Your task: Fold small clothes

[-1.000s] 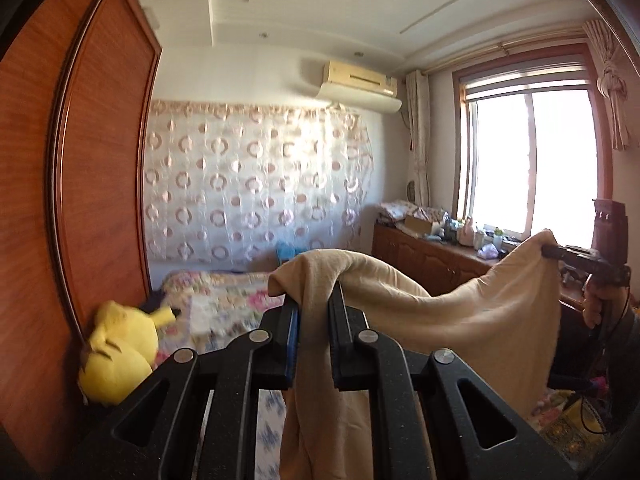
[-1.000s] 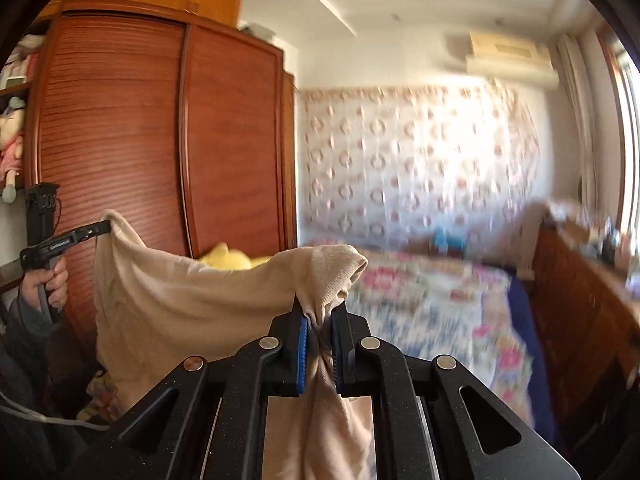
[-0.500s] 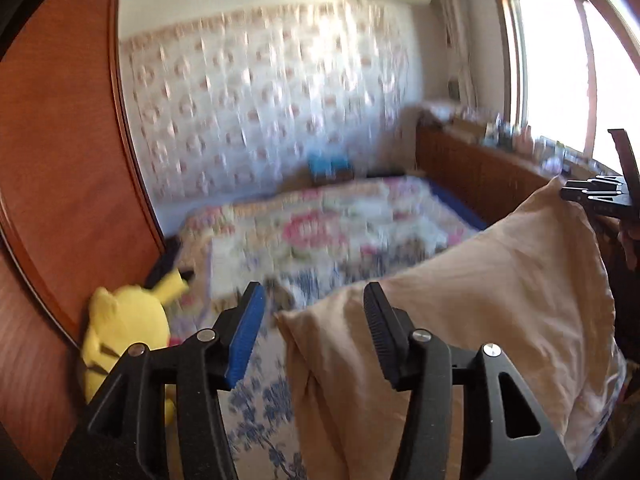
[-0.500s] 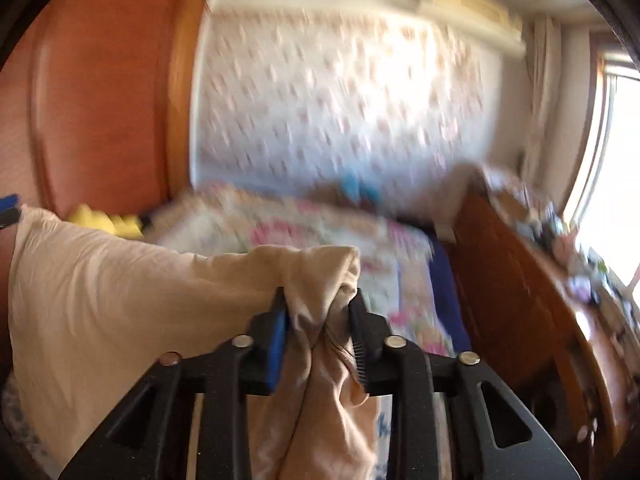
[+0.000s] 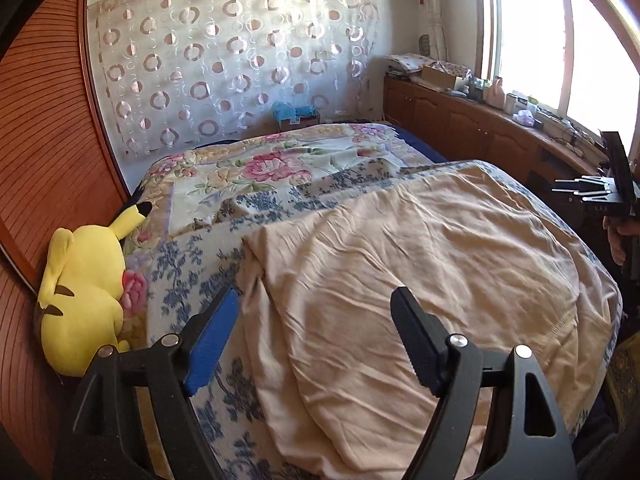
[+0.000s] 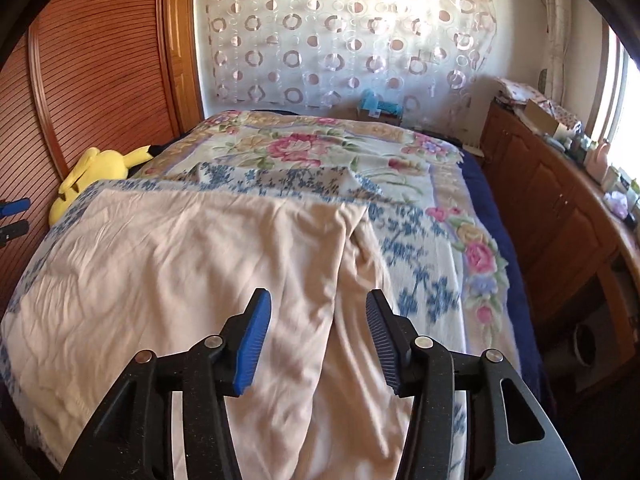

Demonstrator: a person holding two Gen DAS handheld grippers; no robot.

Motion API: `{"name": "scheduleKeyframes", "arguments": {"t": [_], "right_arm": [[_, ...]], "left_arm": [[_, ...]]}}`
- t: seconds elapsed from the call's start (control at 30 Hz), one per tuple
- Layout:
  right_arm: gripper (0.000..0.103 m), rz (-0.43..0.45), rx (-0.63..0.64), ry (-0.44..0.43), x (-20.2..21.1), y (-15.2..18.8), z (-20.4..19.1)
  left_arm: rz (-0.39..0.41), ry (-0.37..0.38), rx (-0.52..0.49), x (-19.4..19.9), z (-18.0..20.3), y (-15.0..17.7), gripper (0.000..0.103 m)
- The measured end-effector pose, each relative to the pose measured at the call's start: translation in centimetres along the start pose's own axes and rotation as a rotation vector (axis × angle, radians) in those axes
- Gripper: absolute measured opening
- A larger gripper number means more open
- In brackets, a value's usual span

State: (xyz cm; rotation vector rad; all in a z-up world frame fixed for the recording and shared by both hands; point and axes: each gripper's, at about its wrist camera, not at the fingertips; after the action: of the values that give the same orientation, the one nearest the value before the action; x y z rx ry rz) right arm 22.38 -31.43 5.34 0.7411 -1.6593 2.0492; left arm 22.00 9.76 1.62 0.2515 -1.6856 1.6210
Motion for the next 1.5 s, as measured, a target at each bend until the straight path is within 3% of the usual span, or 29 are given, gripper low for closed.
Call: {"name": "scheduleKeyframes", "arguments": {"t": [0.27, 0.57, 0.87, 1.27, 1.5], "right_arm": [[0.052, -0.035, -0.028, -0.059, 2.6, 5.9, 1.4], [0.052, -0.076, -0.029, -0.025, 2.6, 6.7, 2.5], [0.052, -0.057, -0.024, -0.011, 2.9, 7.9, 1.6], [0.052, -0.047, -0.144, -0.025, 10.9, 14.8, 6.3], [0.052, -0.075, -0.133, -0.012, 12.8, 16.5, 6.8]], "left_arm": [[-0.064, 0.038, 0.024, -1.1, 1.5, 4.6, 0.079], [-0.195, 0.022, 0.023, -4.2, 2.2, 7.3, 0.079], [-0.174, 0.039, 0.036, -3.8, 2.1, 7.6, 0.082], [-0.175, 0.039, 0.038, -3.8, 2.2, 7.7, 0.084], [-0.175, 0.039, 0.038, -3.8, 2.2, 7.7, 0.084]]}}
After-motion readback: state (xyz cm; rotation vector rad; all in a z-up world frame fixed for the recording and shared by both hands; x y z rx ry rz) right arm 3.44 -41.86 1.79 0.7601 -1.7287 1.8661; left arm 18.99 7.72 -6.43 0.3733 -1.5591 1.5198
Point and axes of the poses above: each gripper's, at about its wrist camera, not at the fingertips, and x roughly against the way its jaws point, z to its right, y to its underside, and after that the axes turned 11 degrees about y, right-handed
